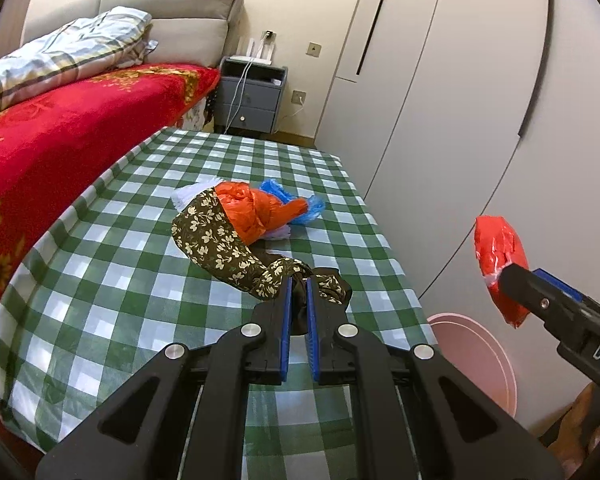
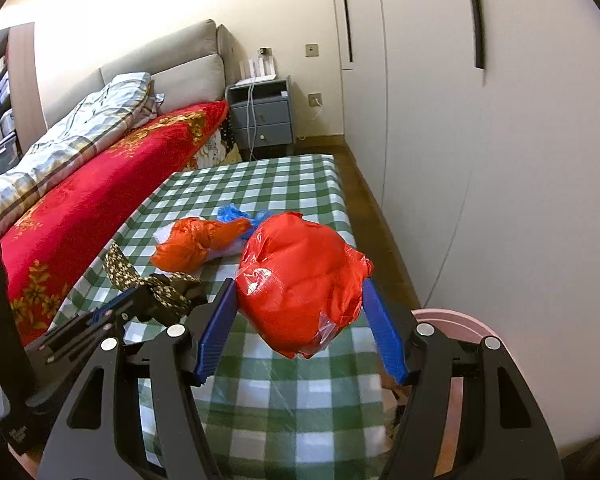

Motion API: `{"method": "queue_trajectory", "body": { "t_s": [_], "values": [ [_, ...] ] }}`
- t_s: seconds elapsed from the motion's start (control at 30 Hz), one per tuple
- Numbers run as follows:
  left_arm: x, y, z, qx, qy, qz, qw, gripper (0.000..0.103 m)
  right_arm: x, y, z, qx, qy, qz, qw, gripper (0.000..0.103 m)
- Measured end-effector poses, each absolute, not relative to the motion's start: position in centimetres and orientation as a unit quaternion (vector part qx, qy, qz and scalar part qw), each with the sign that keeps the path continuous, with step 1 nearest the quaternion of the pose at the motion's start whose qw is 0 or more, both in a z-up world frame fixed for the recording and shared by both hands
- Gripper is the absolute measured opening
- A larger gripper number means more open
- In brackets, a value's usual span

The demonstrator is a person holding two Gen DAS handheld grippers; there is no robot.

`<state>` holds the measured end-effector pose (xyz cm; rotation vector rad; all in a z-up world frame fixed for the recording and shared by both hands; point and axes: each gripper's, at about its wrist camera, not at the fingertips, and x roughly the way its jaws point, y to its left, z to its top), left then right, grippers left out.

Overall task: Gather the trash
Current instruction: 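Lift the brown floral cloth with the left tool while the right tool lifts the red bag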

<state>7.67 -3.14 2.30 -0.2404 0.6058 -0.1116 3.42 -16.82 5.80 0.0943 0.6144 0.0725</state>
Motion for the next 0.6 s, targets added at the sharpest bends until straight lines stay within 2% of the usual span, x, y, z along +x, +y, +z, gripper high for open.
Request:
{"method": "queue_trajectory", "body": {
  "t_s": [0.6],
  "values": [
    [7.1, -6.3, 2.7, -0.104, 0.289, -0.100, 0.946, 0.007, 1.4, -20.4, 7.0, 0.059, 0.292, -0.010, 0.955, 0.063]
  ]
}}
